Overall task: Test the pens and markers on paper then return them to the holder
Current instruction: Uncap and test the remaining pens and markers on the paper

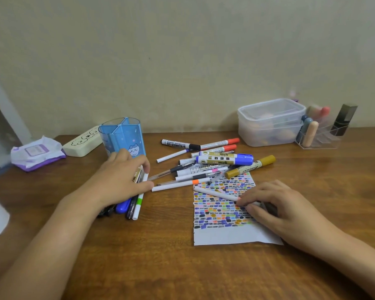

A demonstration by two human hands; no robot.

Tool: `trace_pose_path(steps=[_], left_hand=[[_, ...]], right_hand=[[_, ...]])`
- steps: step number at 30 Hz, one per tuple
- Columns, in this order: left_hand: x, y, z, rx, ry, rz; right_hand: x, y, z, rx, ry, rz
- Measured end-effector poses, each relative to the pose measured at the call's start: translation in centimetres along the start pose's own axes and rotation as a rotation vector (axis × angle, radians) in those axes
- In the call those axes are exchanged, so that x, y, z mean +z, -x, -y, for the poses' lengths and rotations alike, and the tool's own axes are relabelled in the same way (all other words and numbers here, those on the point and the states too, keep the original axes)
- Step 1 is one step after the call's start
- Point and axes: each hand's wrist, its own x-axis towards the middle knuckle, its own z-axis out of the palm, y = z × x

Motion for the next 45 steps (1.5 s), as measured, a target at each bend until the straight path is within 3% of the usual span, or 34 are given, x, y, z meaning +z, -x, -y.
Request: trace_pose_path(steps=[18, 25, 39, 45], left_hand=[[0.4, -0.2, 0.8, -0.093, -0.035, 0.082], [-0.1, 0.0, 1.1, -0.090, -0.037, 0.183], [-0.4, 0.0, 0.4, -0.050, -0.118, 0.144], [0.0, 0.0, -0.2, -0.037, -0.153, 0.030]], right_hand=[[-0.4, -0.1, 0.5, 0.019, 0.025, 0.029], [-0.4, -0.1, 0.6, 0.025, 0.034, 0.020], [-0.8, -0.1, 1.2, 0.150, 0.003, -0.080], [-0.6, -0.1, 1.5, 0.144, -0.013, -0.121]])
